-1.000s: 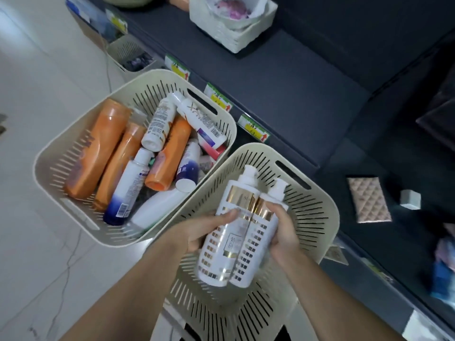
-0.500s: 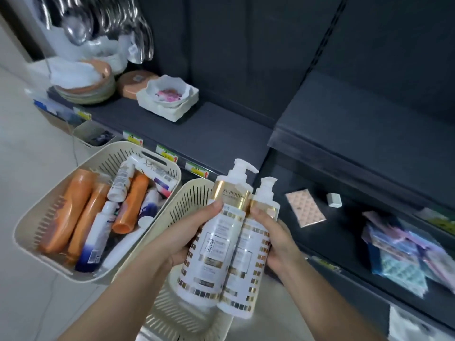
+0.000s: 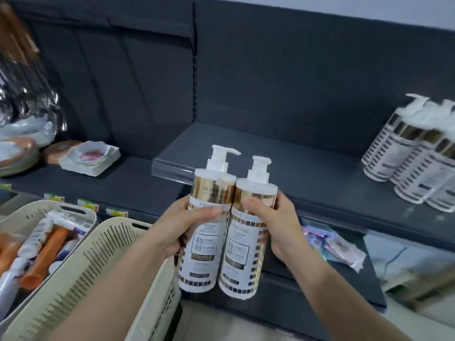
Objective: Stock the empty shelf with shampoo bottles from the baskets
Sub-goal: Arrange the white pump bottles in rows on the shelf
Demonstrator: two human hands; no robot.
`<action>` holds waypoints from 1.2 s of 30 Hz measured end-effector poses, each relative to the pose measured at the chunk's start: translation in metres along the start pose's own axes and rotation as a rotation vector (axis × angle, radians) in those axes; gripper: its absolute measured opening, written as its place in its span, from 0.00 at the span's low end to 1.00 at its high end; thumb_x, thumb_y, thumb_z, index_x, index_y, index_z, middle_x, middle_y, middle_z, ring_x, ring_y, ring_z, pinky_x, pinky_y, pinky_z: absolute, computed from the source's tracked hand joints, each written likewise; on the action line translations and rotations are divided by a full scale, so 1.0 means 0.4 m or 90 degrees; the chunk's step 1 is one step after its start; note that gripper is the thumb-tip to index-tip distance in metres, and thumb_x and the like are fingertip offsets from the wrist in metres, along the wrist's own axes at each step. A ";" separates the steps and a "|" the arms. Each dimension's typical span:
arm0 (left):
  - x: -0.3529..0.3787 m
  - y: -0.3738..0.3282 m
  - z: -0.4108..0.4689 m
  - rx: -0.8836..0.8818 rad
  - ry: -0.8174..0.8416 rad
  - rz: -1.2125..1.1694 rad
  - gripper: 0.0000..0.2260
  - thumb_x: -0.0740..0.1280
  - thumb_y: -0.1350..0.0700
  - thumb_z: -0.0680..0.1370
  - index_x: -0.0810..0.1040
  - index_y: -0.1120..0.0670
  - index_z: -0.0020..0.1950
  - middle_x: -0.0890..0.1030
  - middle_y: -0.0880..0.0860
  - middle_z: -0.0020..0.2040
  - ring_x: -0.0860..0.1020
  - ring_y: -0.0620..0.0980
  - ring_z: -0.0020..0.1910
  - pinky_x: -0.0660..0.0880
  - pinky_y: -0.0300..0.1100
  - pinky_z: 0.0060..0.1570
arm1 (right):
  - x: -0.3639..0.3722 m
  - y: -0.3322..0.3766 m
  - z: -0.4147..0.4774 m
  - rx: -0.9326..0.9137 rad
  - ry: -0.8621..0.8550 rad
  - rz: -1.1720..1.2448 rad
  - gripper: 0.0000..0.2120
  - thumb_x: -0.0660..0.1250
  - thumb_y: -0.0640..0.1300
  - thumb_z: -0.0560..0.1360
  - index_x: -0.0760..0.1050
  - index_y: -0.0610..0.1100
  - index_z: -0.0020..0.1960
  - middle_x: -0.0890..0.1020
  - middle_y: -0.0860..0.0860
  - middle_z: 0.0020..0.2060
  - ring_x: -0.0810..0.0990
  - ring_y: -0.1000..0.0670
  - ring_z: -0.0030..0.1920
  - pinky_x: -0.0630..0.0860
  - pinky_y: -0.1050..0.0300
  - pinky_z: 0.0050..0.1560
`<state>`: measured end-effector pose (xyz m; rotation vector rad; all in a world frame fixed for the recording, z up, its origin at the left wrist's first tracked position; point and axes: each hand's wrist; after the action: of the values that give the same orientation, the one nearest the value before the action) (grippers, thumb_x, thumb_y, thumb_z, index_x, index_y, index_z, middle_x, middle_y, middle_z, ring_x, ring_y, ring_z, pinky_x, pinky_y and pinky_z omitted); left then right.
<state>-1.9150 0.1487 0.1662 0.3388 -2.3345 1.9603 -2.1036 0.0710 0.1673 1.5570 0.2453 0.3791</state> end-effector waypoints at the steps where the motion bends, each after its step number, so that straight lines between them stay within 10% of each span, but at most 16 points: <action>1: 0.045 -0.010 0.008 0.019 0.009 0.008 0.30 0.81 0.51 0.59 0.79 0.56 0.58 0.85 0.57 0.51 0.84 0.56 0.49 0.81 0.43 0.40 | -0.044 0.024 -0.015 -0.017 -0.010 -0.020 0.28 0.80 0.49 0.59 0.78 0.47 0.56 0.87 0.50 0.47 0.86 0.49 0.47 0.82 0.54 0.44; 11: 0.429 -0.094 0.135 0.171 0.097 0.040 0.22 0.81 0.50 0.54 0.84 0.48 0.46 0.86 0.55 0.48 0.85 0.54 0.46 0.80 0.42 0.38 | -0.440 0.198 -0.115 -0.129 -0.120 -0.110 0.23 0.81 0.54 0.55 0.81 0.59 0.49 0.87 0.51 0.48 0.86 0.51 0.49 0.80 0.51 0.49; 36: 0.923 -0.164 0.692 0.234 0.225 0.095 0.17 0.81 0.53 0.53 0.83 0.44 0.40 0.86 0.48 0.45 0.84 0.45 0.43 0.78 0.34 0.36 | -0.988 0.319 0.099 -0.174 -0.275 -0.218 0.26 0.82 0.50 0.57 0.81 0.52 0.55 0.87 0.55 0.50 0.85 0.54 0.52 0.79 0.57 0.51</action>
<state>-2.2366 -0.1773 0.2522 -0.1602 -1.8298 2.2923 -2.4615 -0.1217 0.2614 1.2605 0.1120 -0.1882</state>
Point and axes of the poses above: each hand's wrist, its own z-axis towards the middle knuckle, its own x-axis out of the palm, y = z × x
